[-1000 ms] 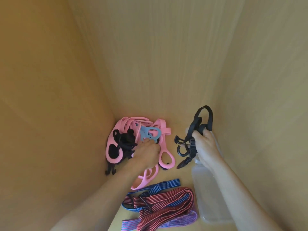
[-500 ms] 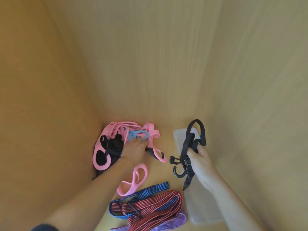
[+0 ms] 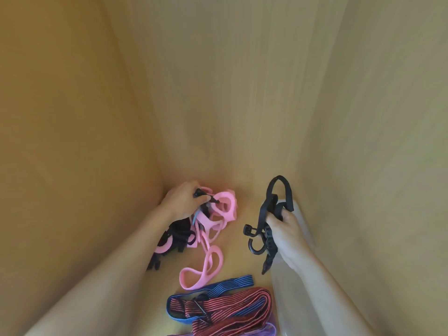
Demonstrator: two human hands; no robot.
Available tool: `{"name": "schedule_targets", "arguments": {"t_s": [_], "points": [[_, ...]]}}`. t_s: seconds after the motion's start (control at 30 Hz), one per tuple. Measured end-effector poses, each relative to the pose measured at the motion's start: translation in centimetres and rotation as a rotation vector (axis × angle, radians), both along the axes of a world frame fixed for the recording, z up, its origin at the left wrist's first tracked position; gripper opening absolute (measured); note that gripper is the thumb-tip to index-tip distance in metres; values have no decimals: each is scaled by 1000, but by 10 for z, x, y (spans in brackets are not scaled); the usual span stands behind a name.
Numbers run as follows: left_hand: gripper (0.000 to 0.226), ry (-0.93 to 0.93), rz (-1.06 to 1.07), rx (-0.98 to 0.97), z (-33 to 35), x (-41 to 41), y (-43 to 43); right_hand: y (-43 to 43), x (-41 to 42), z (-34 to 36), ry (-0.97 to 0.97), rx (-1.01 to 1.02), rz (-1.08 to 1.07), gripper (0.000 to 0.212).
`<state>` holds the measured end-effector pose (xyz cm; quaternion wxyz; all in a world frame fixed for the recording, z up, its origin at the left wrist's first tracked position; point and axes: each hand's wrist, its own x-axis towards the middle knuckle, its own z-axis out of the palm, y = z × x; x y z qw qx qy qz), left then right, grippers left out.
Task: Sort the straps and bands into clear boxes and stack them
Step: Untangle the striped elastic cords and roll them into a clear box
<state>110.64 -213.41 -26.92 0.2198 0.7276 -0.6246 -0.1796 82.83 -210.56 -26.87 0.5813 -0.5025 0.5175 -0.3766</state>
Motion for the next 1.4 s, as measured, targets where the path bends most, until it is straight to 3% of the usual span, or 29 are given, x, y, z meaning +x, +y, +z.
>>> {"name": "schedule_targets", "arguments": {"t_s": [0.1,0.17,0.3,0.4,0.47,0.67,0.8,0.97,1.1,1.27,1.4], "points": [[29,-125,47,4,12,-1,1,1,3,1,-11,-6,10,35],[28,-112,72,-21,14,-1,0,3,5,1,-18,-1,17,34],[24,268,147,-54,4,0,-3,5,5,-3,-49,23,12,26],[10,512,61,119,-8,-1,-2,6,3,-6,-71,40,-3,26],[18,555,-7,239,-16,-7,-2,8,1,-8,-78,48,-6,25],[21,219,-114,421,-34,-30,-16,18,-8,-17,-55,68,-6,38],[35,-33,-306,526,-37,-43,-23,25,-13,-27,-25,62,-15,41],[24,-456,-549,666,-36,-68,-29,34,-16,-35,-15,71,-11,41],[13,-756,-716,618,-33,-97,-27,39,-17,-38,-51,100,-16,40],[31,-1120,-753,498,-48,-119,-23,42,-17,-46,-75,108,-32,33],[30,-1159,-776,601,-64,-112,-12,46,-18,-55,-139,125,-32,28]]}}
